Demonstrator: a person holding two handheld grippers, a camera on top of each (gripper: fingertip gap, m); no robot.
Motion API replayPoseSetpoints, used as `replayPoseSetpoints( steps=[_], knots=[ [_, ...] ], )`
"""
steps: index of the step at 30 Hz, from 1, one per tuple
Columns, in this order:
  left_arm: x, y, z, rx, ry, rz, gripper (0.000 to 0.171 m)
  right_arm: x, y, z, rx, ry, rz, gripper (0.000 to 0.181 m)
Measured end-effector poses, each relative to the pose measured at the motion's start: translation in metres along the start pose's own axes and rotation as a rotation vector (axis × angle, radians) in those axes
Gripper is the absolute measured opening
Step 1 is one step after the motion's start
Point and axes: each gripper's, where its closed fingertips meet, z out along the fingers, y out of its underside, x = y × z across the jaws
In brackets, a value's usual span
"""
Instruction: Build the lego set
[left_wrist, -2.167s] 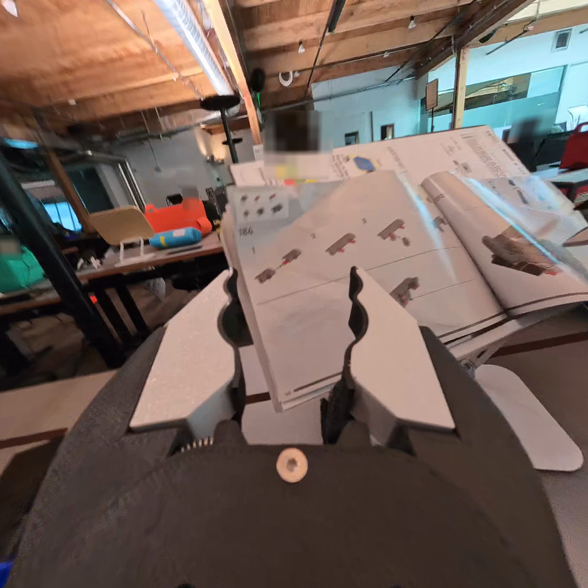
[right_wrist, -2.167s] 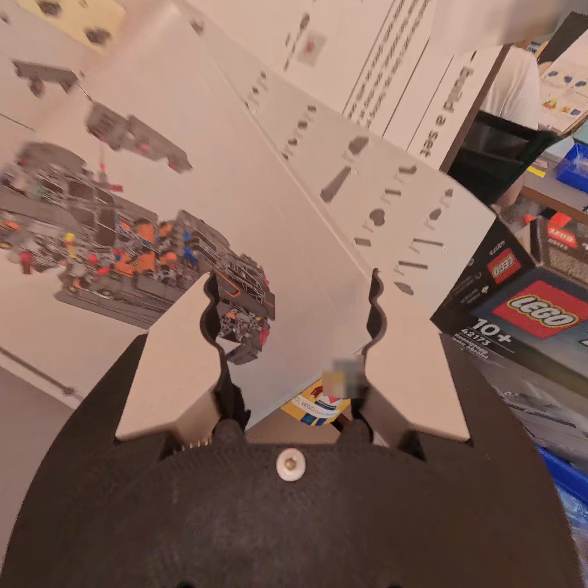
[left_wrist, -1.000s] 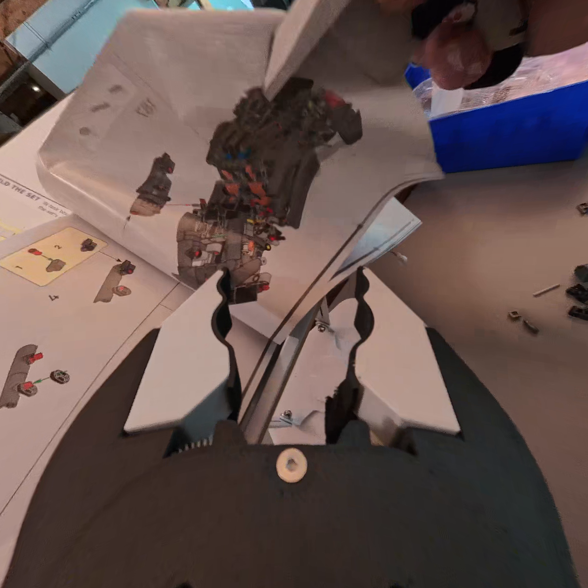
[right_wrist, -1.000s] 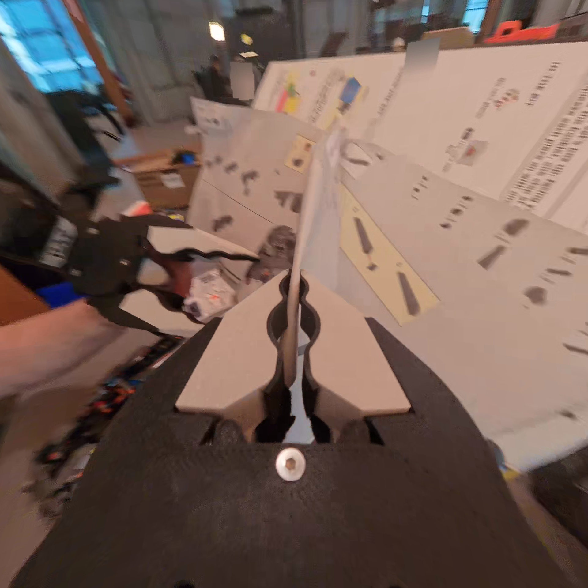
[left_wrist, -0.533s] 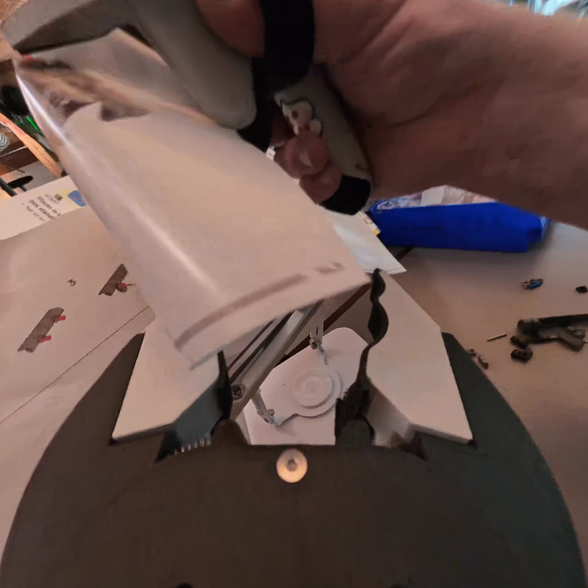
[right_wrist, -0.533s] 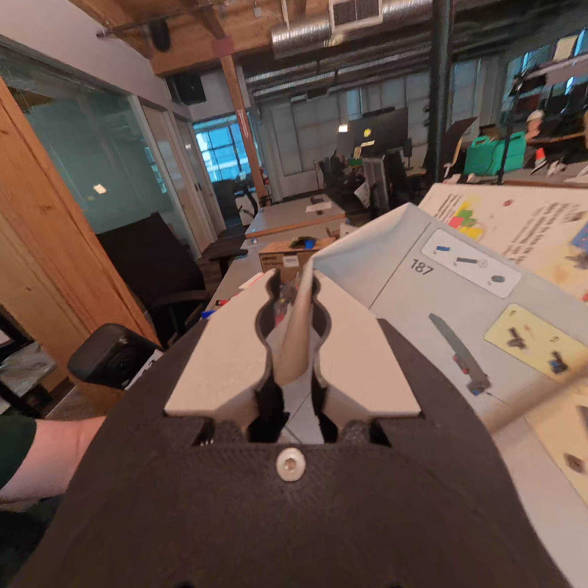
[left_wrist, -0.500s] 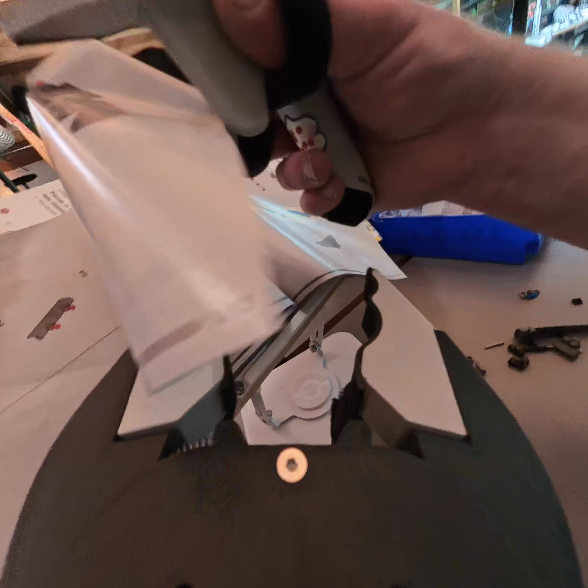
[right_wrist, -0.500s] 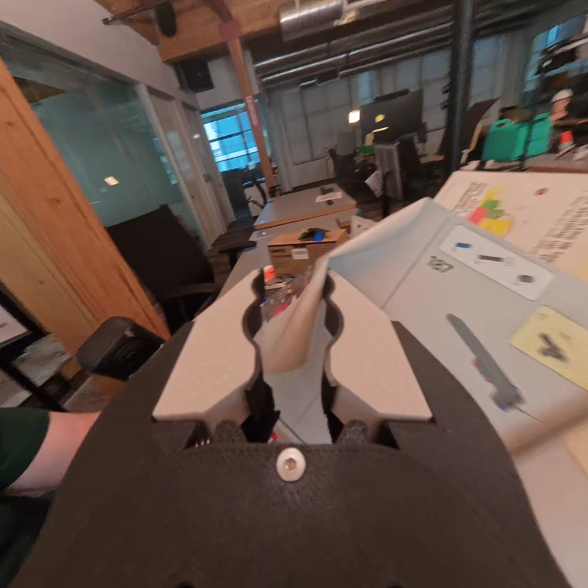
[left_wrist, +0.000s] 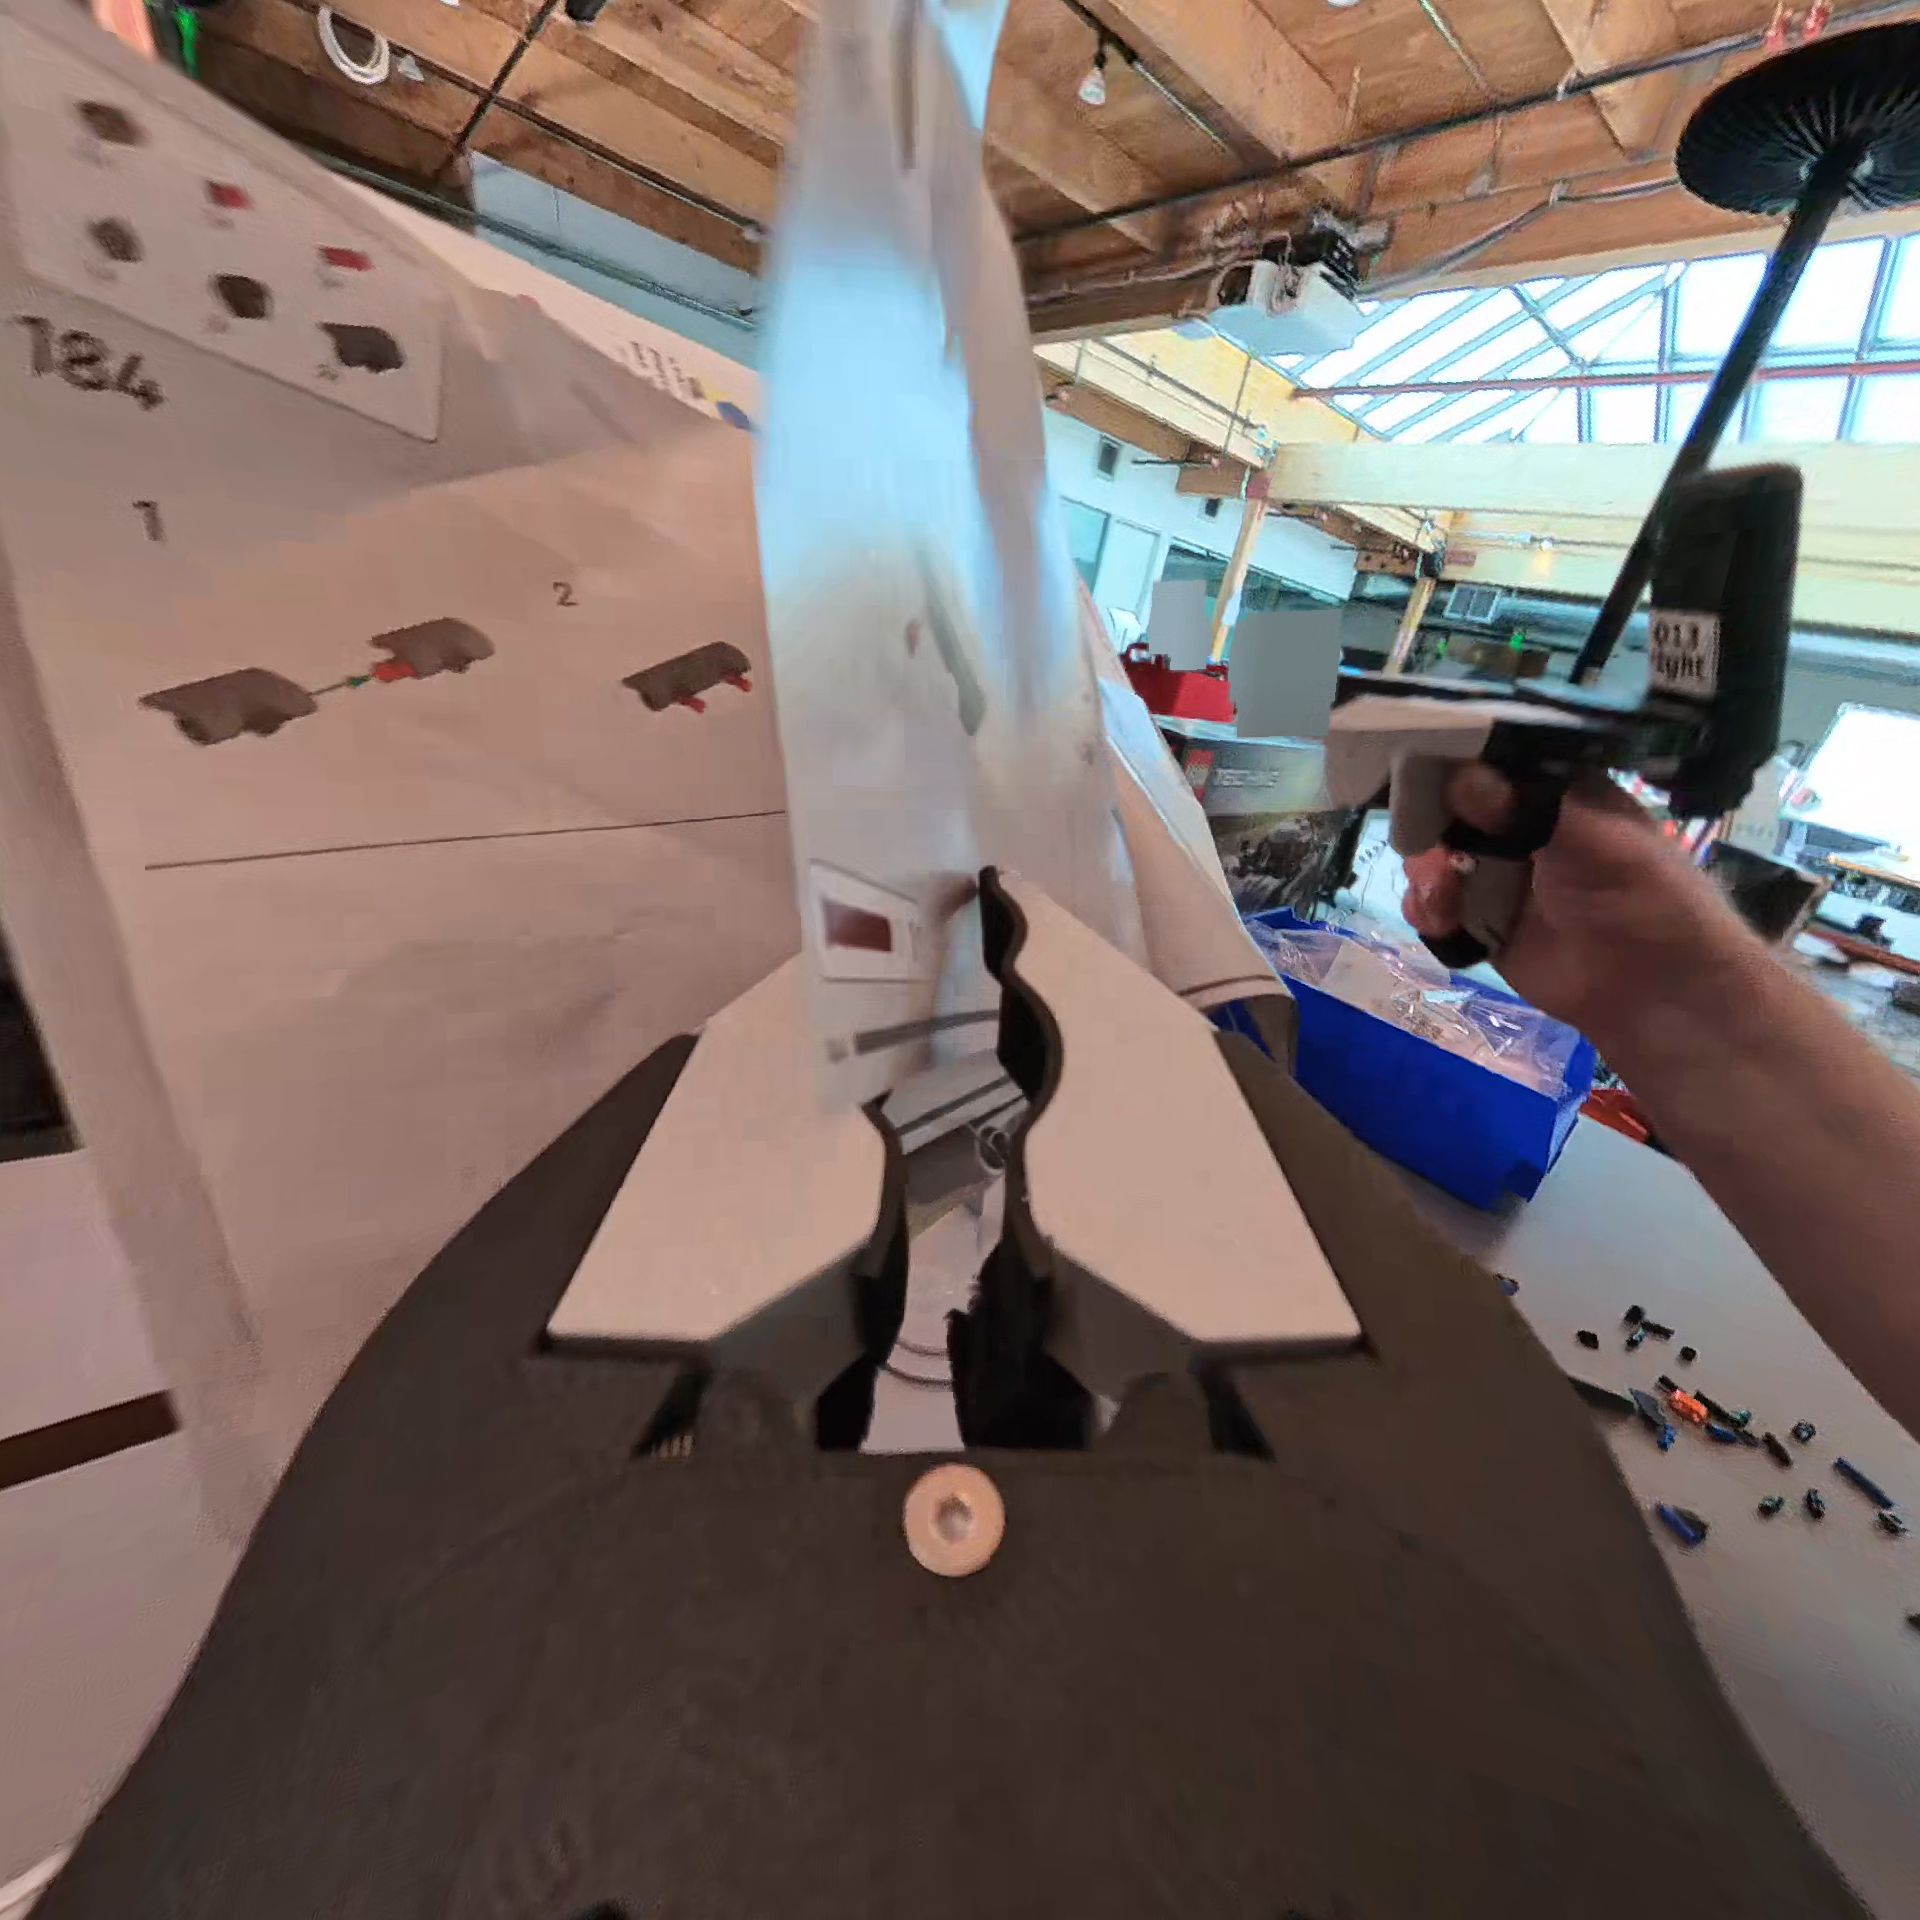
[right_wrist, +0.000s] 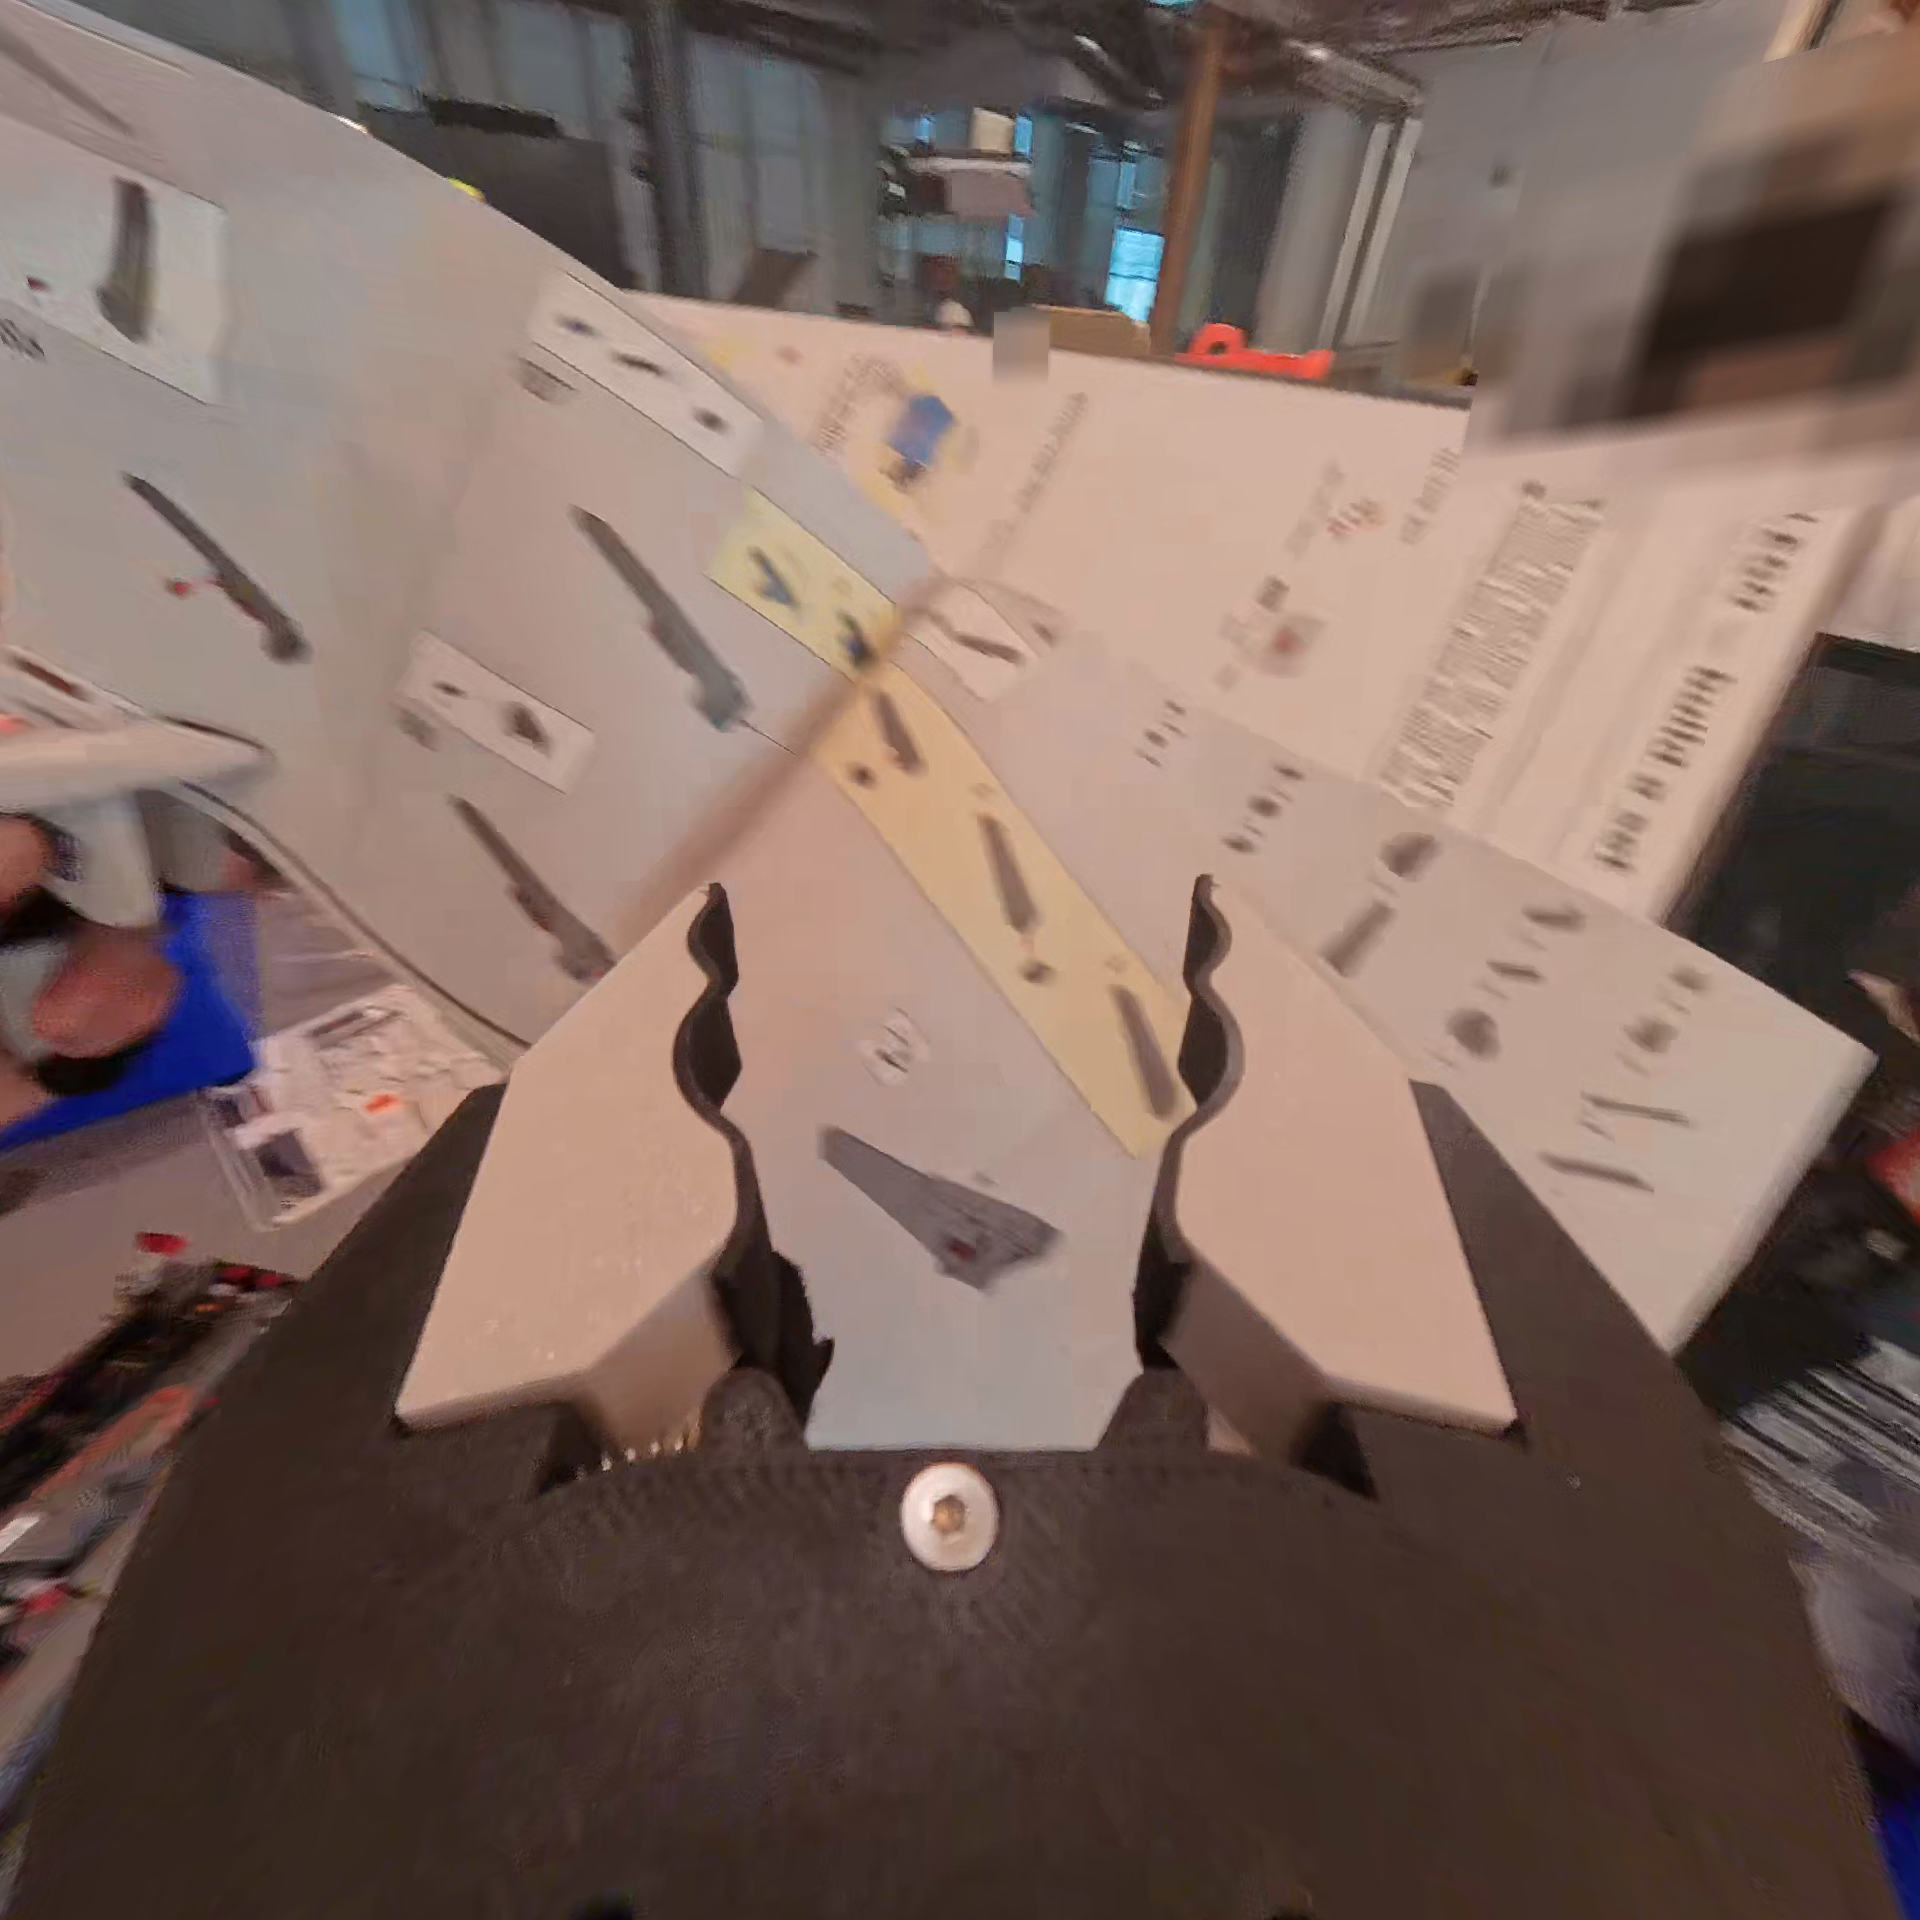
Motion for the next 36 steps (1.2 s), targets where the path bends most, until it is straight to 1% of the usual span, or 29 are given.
replayPoseSetpoints(
  steps=[1,3,6,8,11,12,15,17,18,19,20,22,24,25,28,29,30,32,34,35,36],
  knots=[
    [-0.008,-0.002,-0.003,0.009,-0.018,-0.022,0.007,0.017,0.012,-0.004,-0.024,0.056,-0.017,0.085],
    [-0.024,-0.002,-0.009,0.017,-0.06,-0.066,0.008,0.044,0.039,-0.006,-0.107,0.138,-0.034,0.09],
    [-0.04,0.001,-0.014,0.004,-0.108,-0.093,0.007,0.058,0.073,0.001,-0.215,0.191,-0.091,0.089],
    [-0.047,0.0,-0.017,0.007,-0.135,-0.098,0.004,0.057,0.086,0.007,-0.252,0.2,-0.131,0.081],
    [-0.057,0.002,-0.019,-0.034,-0.198,-0.051,0.001,0.056,0.088,0.012,-0.242,0.222,-0.157,0.078],
    [-0.059,0.003,-0.019,-0.043,-0.203,-0.042,0.0,0.057,0.088,0.012,-0.245,0.227,-0.16,0.072],
    [-0.064,0.007,-0.019,-0.064,-0.217,-0.037,0.0,0.058,0.088,0.012,-0.249,0.24,-0.178,0.065],
    [-0.066,0.009,-0.019,-0.065,-0.215,-0.043,0.0,0.058,0.088,0.011,-0.25,0.245,-0.208,0.051],
    [-0.067,0.01,-0.019,-0.067,-0.216,-0.046,0.0,0.057,0.089,0.011,-0.251,0.245,-0.217,0.05],
    [-0.068,0.011,-0.02,-0.069,-0.219,-0.047,0.0,0.056,0.089,0.011,-0.253,0.239,-0.226,0.045],
    [-0.069,0.012,-0.02,-0.068,-0.221,-0.047,0.0,0.055,0.089,0.011,-0.26,0.238,-0.242,0.035],
    [-0.069,0.014,-0.021,-0.076,-0.223,-0.04,0.0,0.054,0.089,0.011,-0.272,0.228,-0.26,0.024],
    [-0.07,0.015,-0.022,-0.082,-0.221,-0.044,0.0,0.053,0.09,0.011,-0.284,0.214,-0.277,0.004],
    [-0.07,0.015,-0.023,-0.081,-0.22,-0.046,0.0,0.053,0.09,0.011,-0.292,0.207,-0.291,0.0],
    [-0.073,0.016,-0.025,-0.092,-0.237,-0.04,0.005,0.063,0.087,0.008,-0.306,0.238,-0.294,0.0],
    [-0.075,0.014,-0.028,-0.08,-0.254,-0.041,0.01,0.066,0.085,0.006,-0.302,0.258,-0.291,0.001],
    [-0.076,0.01,-0.032,-0.063,-0.266,-0.04,0.017,0.069,0.082,0.003,-0.295,0.276,-0.287,0.012],
    [-0.079,0.004,-0.041,-0.058,-0.309,-0.015,0.034,0.065,0.067,-0.004,-0.237,0.292,-0.293,0.032],
    [-0.078,-0.004,-0.053,-0.05,-0.357,0.037,0.043,0.04,0.053,-0.009,-0.199,0.236,-0.305,0.039],
    [-0.077,-0.009,-0.059,-0.047,-0.397,0.082,0.049,0.023,0.047,-0.01,-0.186,0.2,-0.328,0.039],
    [-0.073,-0.013,-0.063,-0.045,-0.427,0.136,0.052,0.001,0.04,-0.008,-0.163,0.145,-0.362,0.034]
  ],
)
